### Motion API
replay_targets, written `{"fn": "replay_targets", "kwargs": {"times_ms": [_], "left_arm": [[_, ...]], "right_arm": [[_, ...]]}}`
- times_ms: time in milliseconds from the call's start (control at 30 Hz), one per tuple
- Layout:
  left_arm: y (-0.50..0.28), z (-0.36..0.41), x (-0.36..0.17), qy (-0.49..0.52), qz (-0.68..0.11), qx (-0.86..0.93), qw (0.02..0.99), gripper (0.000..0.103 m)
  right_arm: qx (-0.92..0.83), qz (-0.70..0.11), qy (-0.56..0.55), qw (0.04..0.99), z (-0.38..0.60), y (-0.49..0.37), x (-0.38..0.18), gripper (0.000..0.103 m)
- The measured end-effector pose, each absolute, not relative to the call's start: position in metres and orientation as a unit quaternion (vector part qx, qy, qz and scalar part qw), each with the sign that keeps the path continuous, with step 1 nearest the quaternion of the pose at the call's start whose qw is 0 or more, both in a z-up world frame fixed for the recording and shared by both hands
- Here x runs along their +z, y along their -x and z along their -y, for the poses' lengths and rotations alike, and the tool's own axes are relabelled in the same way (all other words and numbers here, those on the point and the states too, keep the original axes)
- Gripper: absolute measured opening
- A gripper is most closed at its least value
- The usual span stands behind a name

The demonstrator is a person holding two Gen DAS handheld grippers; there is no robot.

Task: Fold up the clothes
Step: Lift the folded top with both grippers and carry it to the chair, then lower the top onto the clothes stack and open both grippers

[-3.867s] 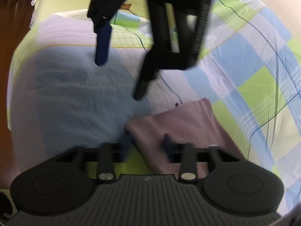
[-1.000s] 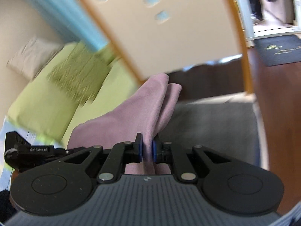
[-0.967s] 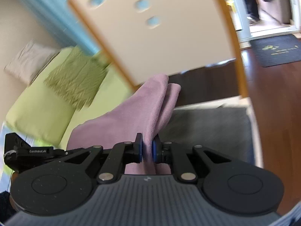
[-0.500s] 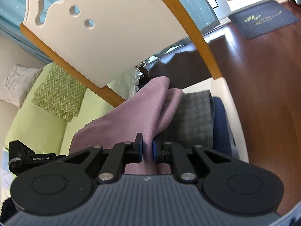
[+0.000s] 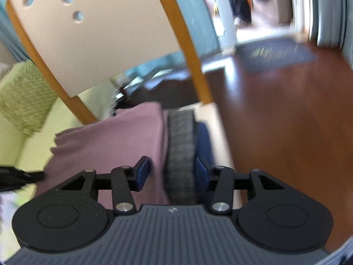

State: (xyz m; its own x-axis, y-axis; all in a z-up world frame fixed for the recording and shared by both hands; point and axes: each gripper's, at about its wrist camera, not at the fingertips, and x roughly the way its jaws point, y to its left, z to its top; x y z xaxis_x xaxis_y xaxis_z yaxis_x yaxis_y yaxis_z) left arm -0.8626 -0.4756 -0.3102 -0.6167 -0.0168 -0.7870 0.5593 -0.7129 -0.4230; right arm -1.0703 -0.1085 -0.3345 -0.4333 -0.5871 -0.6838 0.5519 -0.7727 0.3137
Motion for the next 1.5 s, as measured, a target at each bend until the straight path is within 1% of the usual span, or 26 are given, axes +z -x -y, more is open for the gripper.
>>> {"fn": "replay_targets", "kwargs": {"times_ms": [33, 100, 133, 167, 233, 267, 300, 367, 433, 500, 600, 733, 833, 900, 933, 1000, 1067, 1167, 1233, 1267, 1333, 1367, 1500], "left_arm": [[0.860, 0.462, -0.302, -0.395, -0.329, -0.843, 0.158, 0.013], [0.864, 0.444, -0.302, -0.394, -0.321, -0.850, 0.141, 0.017], [0.867, 0.436, -0.303, -0.395, -0.317, -0.852, 0.135, 0.017], [0.873, 0.428, -0.313, -0.407, -0.313, -0.848, 0.133, 0.017], [0.881, 0.423, -0.329, -0.427, -0.308, -0.839, 0.139, 0.016], [0.884, 0.424, -0.341, -0.437, -0.303, -0.835, 0.146, 0.014], [0.884, 0.426, -0.350, -0.443, -0.295, -0.833, 0.151, 0.006], [0.882, 0.432, -0.351, -0.442, -0.294, -0.833, 0.154, 0.006], [0.881, 0.434, -0.342, -0.436, -0.281, -0.839, 0.164, 0.005], [0.888, 0.430, -0.325, -0.425, -0.234, -0.856, 0.176, 0.005], [0.913, 0.427, -0.310, -0.405, -0.210, -0.877, 0.152, 0.007], [0.954, 0.430, -0.327, -0.413, -0.195, -0.880, 0.131, 0.007], [0.980, 0.436, -0.343, -0.432, -0.177, -0.875, 0.129, 0.007], [0.981, 0.435, -0.341, -0.427, -0.172, -0.879, 0.125, 0.007], [0.979, 0.434, -0.339, -0.422, -0.170, -0.882, 0.122, 0.007], [0.973, 0.434, -0.330, -0.416, -0.140, -0.890, 0.124, 0.007], [0.974, 0.439, -0.326, -0.419, -0.113, -0.892, 0.124, 0.007], [0.980, 0.443, -0.320, -0.431, -0.071, -0.892, 0.114, 0.007], [0.984, 0.441, -0.316, -0.442, -0.031, -0.891, 0.095, 0.019], [0.987, 0.439, -0.315, -0.450, 0.001, -0.889, 0.077, 0.029], [0.992, 0.432, -0.315, -0.461, 0.050, -0.884, 0.050, 0.030], [0.995, 0.426, -0.316, -0.469, 0.088, -0.878, 0.029, 0.030], [1.002, 0.416, -0.320, -0.484, 0.145, -0.863, -0.009, 0.027]], "right_arm": [[-0.847, 0.018, -0.400, 0.349, 0.107, 1.062, -0.330, 0.040], [-0.837, 0.023, -0.381, 0.393, 0.108, 1.043, -0.326, 0.036], [-0.824, 0.027, -0.381, 0.420, 0.111, 1.034, -0.328, 0.032], [-0.814, 0.021, -0.384, 0.435, 0.116, 1.026, -0.333, 0.031], [-0.808, -0.001, -0.396, 0.436, 0.127, 1.020, -0.350, 0.030], [-0.810, -0.006, -0.397, 0.432, 0.129, 1.020, -0.355, 0.028], [-0.812, -0.011, -0.398, 0.427, 0.130, 1.021, -0.360, 0.027], [-0.822, -0.034, -0.398, 0.405, 0.131, 1.026, -0.367, 0.020], [-0.829, -0.045, -0.387, 0.402, 0.130, 1.029, -0.360, 0.020], [-0.837, -0.060, -0.363, 0.406, 0.130, 1.032, -0.349, 0.021], [-0.842, -0.080, -0.330, 0.419, 0.138, 1.040, -0.336, 0.021], [-0.830, -0.100, -0.319, 0.446, 0.167, 1.062, -0.336, 0.021], [-0.822, -0.137, -0.312, 0.457, 0.191, 1.078, -0.344, 0.020], [-0.819, -0.155, -0.304, 0.462, 0.197, 1.081, -0.343, 0.021], [-0.814, -0.161, -0.287, 0.479, 0.198, 1.081, -0.337, 0.021], [-0.805, -0.165, -0.275, 0.499, 0.199, 1.080, -0.331, 0.023], [-0.788, -0.183, -0.264, 0.526, 0.204, 1.080, -0.325, 0.029], [-0.765, -0.216, -0.255, 0.550, 0.215, 1.085, -0.323, 0.030], [-0.751, -0.238, -0.254, 0.562, 0.222, 1.089, -0.323, 0.030], [-0.744, -0.246, -0.254, 0.567, 0.223, 1.090, -0.321, 0.031], [-0.732, -0.259, -0.253, 0.577, 0.225, 1.093, -0.318, 0.031], [-0.727, -0.263, -0.255, 0.581, 0.225, 1.095, -0.318, 0.031], [-0.713, -0.279, -0.259, 0.589, 0.226, 1.098, -0.318, 0.032]]}}
